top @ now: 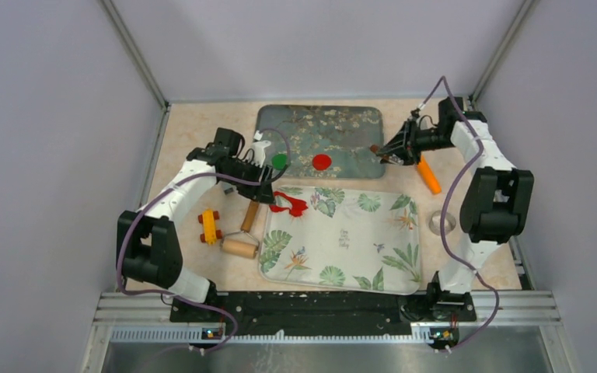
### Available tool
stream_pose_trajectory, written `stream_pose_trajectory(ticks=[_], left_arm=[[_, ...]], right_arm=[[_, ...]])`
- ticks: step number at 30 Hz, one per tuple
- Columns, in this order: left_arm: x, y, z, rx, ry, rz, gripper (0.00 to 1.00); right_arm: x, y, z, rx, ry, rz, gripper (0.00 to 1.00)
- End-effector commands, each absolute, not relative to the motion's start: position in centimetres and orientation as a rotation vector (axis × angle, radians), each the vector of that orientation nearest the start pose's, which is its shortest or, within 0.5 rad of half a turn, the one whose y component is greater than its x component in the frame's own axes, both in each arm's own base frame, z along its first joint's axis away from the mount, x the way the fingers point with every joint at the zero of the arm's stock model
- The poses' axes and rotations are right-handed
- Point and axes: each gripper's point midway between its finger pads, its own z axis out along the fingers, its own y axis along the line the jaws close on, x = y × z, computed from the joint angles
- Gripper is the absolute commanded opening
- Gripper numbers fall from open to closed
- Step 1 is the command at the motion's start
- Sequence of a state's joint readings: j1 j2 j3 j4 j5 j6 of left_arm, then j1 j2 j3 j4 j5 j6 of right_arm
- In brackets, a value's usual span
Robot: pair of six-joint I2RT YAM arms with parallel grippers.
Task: Roll out the dumpling wrappers from the dough
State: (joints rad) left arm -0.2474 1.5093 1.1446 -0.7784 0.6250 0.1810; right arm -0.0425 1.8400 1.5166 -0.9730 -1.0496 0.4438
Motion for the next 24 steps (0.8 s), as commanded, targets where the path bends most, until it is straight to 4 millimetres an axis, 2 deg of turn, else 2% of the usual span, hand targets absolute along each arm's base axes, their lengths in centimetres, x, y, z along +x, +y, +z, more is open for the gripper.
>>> stream_pose_trajectory(ticks=[1,3,5,7,14,20,22,24], left_arm=[[29.7,-18.1,15.6,0.748,2.375,-0.879,0.53],[30.1,-18.3,16.0,0.737,2.357,-0.879,0.53],[30.5,-18.6,16.3,0.728,2.342,-0.896,0.53],[30.9,-18.9,16.7,0.711,2.325,-0.906,0.53],[31.3,-19.4,17.7,0.681,2.286,-0.937,0.53],[31.1,-19.3,17.6,0.65,2.292,-0.935,0.53],[30.9,-19.2,17.4,0.634,2.301,-0.928,0.53],[30.7,-19.0,17.2,0.636,2.303,-0.92,0.53]], right_arm=[[35.9,10.8,24.1,0.153,2.377,1.536,0.0],[36.3,8.1,24.6,0.09,2.316,1.441,0.0],[36.1,5.6,24.0,0.011,2.318,1.286,0.0],[35.5,3.6,22.9,0.026,2.339,1.207,0.0],[31.4,-2.0,19.4,0.329,2.303,1.171,0.0],[29.6,-8.3,16.2,0.639,2.272,0.972,0.0],[28.7,-10.4,13.9,0.771,2.29,0.871,0.0],[28.1,-11.4,12.2,0.835,2.304,0.849,0.0]])
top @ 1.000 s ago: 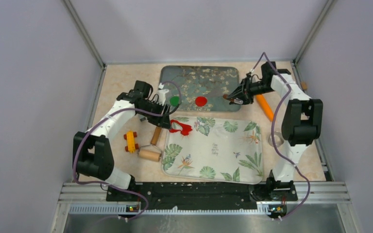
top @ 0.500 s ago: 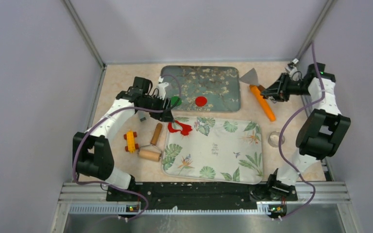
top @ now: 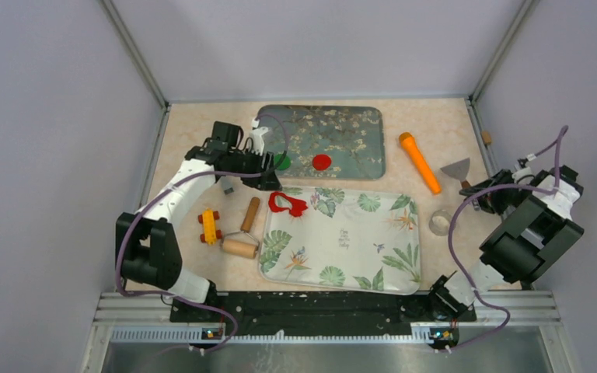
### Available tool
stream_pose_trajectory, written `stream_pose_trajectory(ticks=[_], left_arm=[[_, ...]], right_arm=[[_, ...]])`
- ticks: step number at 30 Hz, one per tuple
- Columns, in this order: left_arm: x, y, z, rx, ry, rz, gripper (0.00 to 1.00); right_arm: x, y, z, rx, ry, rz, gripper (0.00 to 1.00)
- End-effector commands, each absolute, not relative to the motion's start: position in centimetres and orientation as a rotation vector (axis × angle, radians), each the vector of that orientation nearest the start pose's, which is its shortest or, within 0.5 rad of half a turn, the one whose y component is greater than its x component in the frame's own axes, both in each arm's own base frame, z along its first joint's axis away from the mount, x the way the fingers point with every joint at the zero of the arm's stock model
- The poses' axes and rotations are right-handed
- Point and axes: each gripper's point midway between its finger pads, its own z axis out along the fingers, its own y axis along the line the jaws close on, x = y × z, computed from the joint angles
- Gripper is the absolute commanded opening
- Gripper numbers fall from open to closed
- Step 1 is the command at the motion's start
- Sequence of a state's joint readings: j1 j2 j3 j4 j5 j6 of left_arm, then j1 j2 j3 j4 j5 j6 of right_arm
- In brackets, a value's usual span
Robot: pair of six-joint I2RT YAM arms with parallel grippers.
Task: Roll out the dumpling wrappers from the dough
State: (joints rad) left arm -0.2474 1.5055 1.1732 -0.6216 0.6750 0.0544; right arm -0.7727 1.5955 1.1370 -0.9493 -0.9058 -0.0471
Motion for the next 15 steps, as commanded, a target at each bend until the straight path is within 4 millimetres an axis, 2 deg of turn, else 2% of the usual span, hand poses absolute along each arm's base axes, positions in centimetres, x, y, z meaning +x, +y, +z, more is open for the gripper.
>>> stream_pose_trajectory(ticks=[1,6,8,12,15], left_arm=[[30.6,-18.9,17.2,0.634,2.306,-0.912,0.53],[30.5,-18.1,17.4,0.626,2.31,-0.86,0.54],[30.6,-17.8,17.5,0.622,2.311,-0.846,0.54],[30.9,-17.4,17.7,0.609,2.307,-0.832,0.54],[31.0,-16.9,17.9,0.595,2.306,-0.819,0.54]], right_arm=[[27.8,-11.5,11.3,0.848,2.329,0.844,0.0],[26.1,-12.4,7.8,0.961,2.427,0.746,0.0],[25.7,-12.5,6.9,1.0,2.45,0.734,0.02],[24.5,-12.6,6.5,1.086,2.5,0.685,0.34],[23.1,-13.6,6.8,1.164,2.546,0.554,0.59]])
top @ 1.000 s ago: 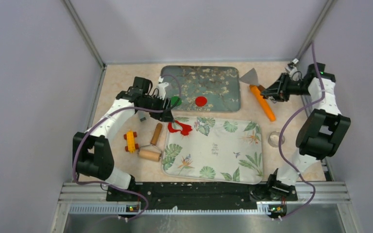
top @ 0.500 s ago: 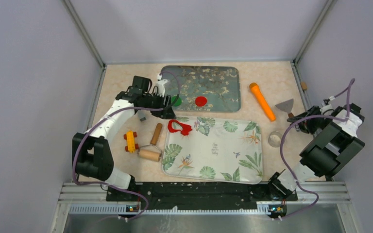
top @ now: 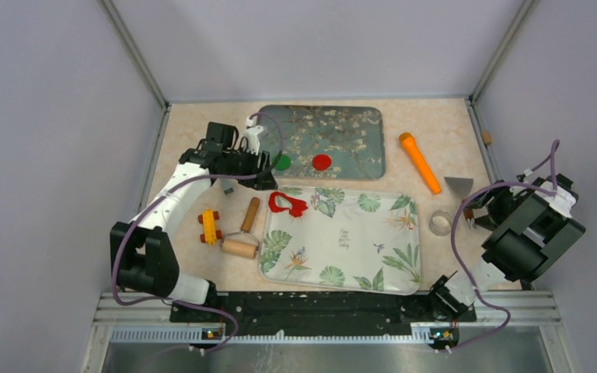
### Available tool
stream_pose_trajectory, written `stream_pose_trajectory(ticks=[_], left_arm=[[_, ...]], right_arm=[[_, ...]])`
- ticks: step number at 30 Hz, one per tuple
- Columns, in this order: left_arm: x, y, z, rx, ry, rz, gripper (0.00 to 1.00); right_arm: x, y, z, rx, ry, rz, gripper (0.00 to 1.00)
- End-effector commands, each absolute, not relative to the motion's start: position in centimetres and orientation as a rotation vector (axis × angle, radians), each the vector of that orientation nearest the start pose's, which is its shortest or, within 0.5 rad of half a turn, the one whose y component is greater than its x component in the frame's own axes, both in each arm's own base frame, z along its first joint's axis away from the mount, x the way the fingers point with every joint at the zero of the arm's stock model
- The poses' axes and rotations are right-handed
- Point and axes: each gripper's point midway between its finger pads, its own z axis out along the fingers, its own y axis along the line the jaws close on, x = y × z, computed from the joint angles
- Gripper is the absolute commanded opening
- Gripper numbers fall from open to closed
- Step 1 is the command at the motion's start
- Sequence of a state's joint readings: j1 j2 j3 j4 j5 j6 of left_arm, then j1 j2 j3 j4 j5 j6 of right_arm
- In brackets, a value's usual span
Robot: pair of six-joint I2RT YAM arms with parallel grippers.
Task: Roll out the dumpling wrappers from the dough
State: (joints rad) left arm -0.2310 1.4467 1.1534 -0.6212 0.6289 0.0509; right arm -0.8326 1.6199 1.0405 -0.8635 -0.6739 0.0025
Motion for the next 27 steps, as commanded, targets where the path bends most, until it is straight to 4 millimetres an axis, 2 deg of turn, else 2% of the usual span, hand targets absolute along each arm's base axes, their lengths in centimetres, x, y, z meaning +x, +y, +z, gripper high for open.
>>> stream_pose_trajectory(ticks=[1,4,6,8,10,12,14,16,17,18,20,24,27], left_arm=[[31.0,-16.8,17.9,0.593,2.305,-0.815,0.54],[31.1,-16.2,18.0,0.589,2.303,-0.79,0.55],[31.2,-15.7,18.1,0.575,2.302,-0.779,0.55],[31.3,-15.3,18.2,0.557,2.301,-0.769,0.55],[31.5,-14.6,18.2,0.531,2.3,-0.75,0.55],[31.9,-13.7,18.2,0.506,2.299,-0.706,0.56],[32.5,-12.6,18.4,0.465,2.298,-0.642,0.58],[33.5,-11.2,18.8,0.406,2.293,-0.57,0.62],[34.1,-10.5,19.0,0.372,2.29,-0.533,0.74],[34.6,-9.8,19.1,0.344,2.288,-0.497,0.96],[35.7,-8.8,19.3,0.294,2.288,-0.448,0.99],[37.8,-7.2,20.2,0.22,2.275,-0.348,0.99],[39.3,-6.5,22.4,0.198,2.229,-0.287,0.99]], right_arm=[[22.8,-14.0,6.9,1.187,2.547,0.53,0.63],[22.7,-14.9,7.7,1.184,2.533,0.5,0.67],[22.7,-15.5,8.4,1.155,2.541,0.451,0.74],[22.7,-16.2,9.8,1.134,2.528,0.389,0.78],[22.4,-16.7,11.3,1.112,2.535,0.314,0.87],[22.5,-17.3,12.9,1.004,2.563,0.212,0.88],[23.3,-17.0,14.3,0.8,2.622,0.13,0.89],[24.6,-15.5,15.1,0.512,2.694,0.078,0.9],[25.3,-14.5,15.3,0.375,2.712,0.06,0.9],[26.1,-13.1,15.5,0.239,2.714,0.057,0.91],[27.9,-10.3,15.8,0.053,2.696,0.043,0.91],[31.5,-5.5,15.9,-0.12,2.627,-0.02,0.94],[34.7,-1.6,17.9,-0.203,2.548,0.066,0.95]])
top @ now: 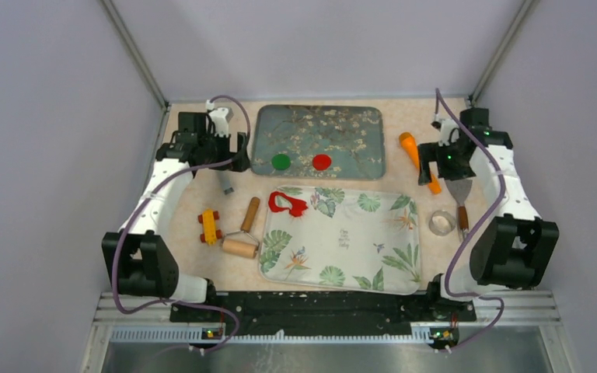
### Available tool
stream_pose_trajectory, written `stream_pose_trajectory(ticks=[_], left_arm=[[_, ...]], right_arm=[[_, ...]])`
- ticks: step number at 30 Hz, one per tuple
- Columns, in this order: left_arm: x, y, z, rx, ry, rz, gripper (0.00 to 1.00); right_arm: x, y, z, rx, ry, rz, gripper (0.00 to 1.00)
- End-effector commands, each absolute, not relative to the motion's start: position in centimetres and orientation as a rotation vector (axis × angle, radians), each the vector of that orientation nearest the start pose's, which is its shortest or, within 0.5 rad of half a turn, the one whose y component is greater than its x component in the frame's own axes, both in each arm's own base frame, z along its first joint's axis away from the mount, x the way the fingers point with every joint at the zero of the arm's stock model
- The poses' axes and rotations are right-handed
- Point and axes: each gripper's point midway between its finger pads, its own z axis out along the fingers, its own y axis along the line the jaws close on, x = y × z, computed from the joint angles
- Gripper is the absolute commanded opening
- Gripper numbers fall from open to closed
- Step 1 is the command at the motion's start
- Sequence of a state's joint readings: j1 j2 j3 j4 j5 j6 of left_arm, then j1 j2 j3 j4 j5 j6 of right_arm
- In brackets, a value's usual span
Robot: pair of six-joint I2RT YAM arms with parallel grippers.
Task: Roll out the dumpling wrappers from the dough
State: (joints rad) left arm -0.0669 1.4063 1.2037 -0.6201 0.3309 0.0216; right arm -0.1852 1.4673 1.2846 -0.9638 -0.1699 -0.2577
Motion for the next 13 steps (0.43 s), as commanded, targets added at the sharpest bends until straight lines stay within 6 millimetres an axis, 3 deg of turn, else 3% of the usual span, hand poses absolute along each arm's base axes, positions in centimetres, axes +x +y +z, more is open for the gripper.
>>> stream_pose_trajectory(ticks=[1,5,9,11,13], left_arm=[[39.7,-6.2,23.4,0.191,2.207,-0.269,0.99],[41.4,-4.9,29.8,0.161,2.05,-0.165,0.99],[41.0,-4.1,37.7,0.145,1.777,-0.106,0.99],[40.3,-3.7,40.0,0.135,1.674,-0.084,0.99],[40.0,-3.4,40.1,0.111,1.646,-0.077,0.99]], right_arm=[[36.0,-0.5,19.0,-0.194,2.511,0.111,0.95],[42.1,3.7,28.6,-0.134,2.242,0.301,0.96],[45.0,4.8,37.7,-0.123,1.999,0.309,0.97],[45.0,5.9,39.9,-0.148,1.943,0.352,0.97],[44.8,6.9,39.8,-0.151,1.942,0.39,0.98]])
